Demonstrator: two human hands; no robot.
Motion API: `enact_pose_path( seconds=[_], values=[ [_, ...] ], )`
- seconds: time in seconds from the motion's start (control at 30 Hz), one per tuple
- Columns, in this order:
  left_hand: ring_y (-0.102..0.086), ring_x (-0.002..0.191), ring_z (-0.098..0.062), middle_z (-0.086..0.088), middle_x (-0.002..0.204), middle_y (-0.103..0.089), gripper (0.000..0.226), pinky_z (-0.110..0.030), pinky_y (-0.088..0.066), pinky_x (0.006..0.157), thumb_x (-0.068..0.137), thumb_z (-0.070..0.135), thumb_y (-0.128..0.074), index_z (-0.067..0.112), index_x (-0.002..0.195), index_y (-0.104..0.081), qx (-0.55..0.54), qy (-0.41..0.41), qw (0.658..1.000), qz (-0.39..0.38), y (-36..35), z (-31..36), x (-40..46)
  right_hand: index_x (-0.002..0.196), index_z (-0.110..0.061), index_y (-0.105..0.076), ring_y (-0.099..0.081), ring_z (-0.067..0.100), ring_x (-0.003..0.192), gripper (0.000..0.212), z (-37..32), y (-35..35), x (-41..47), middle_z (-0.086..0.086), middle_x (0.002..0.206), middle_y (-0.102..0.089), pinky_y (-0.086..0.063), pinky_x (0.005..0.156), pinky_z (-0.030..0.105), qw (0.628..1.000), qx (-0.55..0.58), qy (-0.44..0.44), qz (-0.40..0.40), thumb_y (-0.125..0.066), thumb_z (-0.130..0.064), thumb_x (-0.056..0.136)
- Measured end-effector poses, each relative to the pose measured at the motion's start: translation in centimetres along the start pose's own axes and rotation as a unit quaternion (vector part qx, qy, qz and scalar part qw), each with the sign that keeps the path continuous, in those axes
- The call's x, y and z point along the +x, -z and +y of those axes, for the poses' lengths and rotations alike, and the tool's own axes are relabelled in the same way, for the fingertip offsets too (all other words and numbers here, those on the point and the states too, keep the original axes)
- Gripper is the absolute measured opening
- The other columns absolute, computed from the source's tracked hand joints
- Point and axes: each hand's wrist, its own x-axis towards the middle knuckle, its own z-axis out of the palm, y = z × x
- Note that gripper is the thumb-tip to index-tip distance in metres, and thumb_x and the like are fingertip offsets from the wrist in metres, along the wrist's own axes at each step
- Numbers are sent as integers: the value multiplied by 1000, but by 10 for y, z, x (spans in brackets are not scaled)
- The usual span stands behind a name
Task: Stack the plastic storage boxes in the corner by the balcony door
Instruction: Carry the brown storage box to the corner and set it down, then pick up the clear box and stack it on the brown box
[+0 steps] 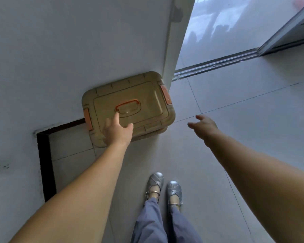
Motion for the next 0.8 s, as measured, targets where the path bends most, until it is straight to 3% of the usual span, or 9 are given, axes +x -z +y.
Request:
enact_pose_path(
  seconds=[0.2,0.3,0.4,0.6,0.8],
  values=[
    [-34,138,-29,-10,153,-28,58,-40,-31,113,85,30,-57,22,141,-42,35,-86,988,-120,6,80,-78,142,-12,-40,-47,30,129,56,31,83,-75,13,144,-45,-38,103,36,994,83,-60,46,-58,-20,89],
    [-45,129,-29,-11,145,-41,54,-32,-37,103,85,26,-57,19,137,-47,65,-135,974,-169,3,122,-111,141,-12,-40,-45,30,130,56,60,128,-102,13,145,-45,-37,102,36,983,131,-95,87,-57,-20,89],
    [-49,125,-28,-11,139,-51,50,-33,-38,102,86,26,-56,18,134,-50,122,-178,951,-220,-11,160,-137,141,-13,-40,-44,30,131,56,96,170,-122,12,145,-44,-37,101,36,966,181,-131,127,-56,-21,88],
    [-51,124,-32,-16,137,-52,52,-39,-41,105,88,28,-58,14,137,-46,237,-270,886,-293,-89,248,-217,140,-9,-43,-45,31,130,55,198,266,-158,14,144,-46,-38,101,34,914,268,-194,235,-57,-21,88],
    [-51,123,-33,-18,134,-55,50,-40,-40,105,87,25,-61,7,132,-50,282,-344,834,-326,-205,327,-338,139,-4,-43,-52,33,123,56,311,359,-183,18,139,-50,-43,94,32,873,316,-248,277,-56,-21,87]
  ],
)
